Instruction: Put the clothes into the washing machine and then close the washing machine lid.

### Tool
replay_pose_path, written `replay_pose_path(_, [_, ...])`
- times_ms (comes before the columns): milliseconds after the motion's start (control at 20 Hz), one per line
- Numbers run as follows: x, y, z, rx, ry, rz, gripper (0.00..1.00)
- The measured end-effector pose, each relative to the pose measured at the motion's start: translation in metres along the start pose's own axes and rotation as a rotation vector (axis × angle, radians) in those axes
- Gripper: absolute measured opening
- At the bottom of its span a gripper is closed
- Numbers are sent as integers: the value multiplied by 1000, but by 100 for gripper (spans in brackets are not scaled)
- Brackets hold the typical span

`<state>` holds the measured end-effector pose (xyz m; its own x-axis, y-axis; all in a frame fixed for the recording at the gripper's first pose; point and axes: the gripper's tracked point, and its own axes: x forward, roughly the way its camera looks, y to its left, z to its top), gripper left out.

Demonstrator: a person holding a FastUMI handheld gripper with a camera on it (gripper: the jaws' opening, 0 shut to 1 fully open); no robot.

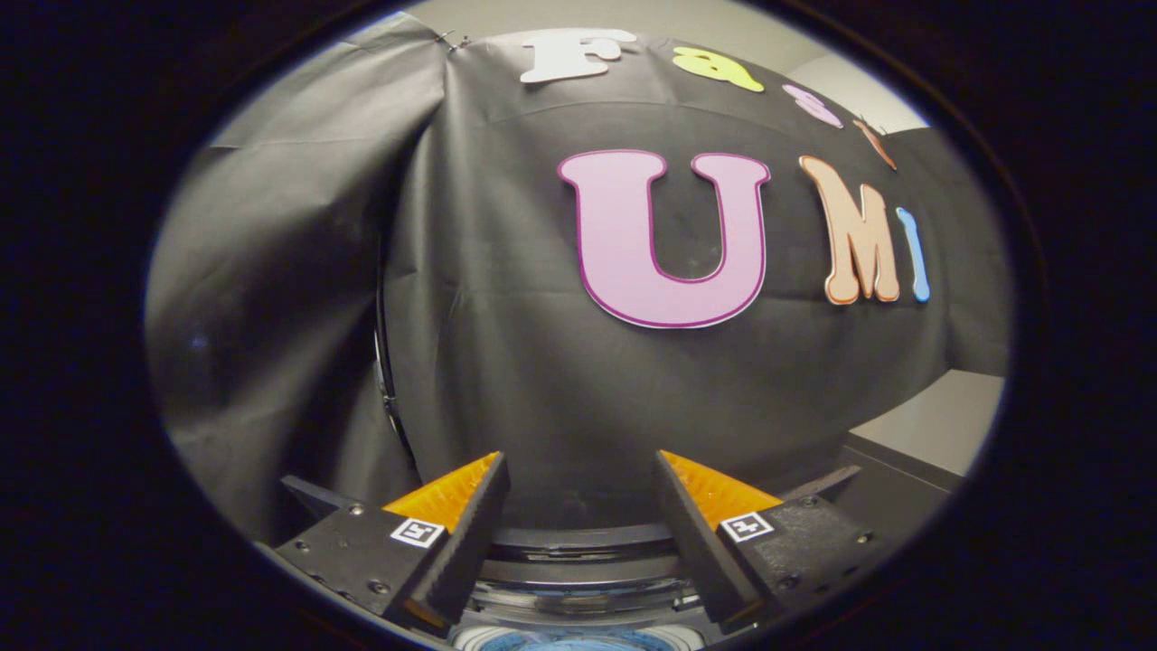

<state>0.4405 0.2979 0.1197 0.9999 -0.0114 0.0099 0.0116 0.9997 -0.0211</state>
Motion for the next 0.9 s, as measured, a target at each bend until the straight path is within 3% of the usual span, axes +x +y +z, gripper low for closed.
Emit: replay_pose_path(900, [-3, 1, 2, 2, -48, -7, 95])
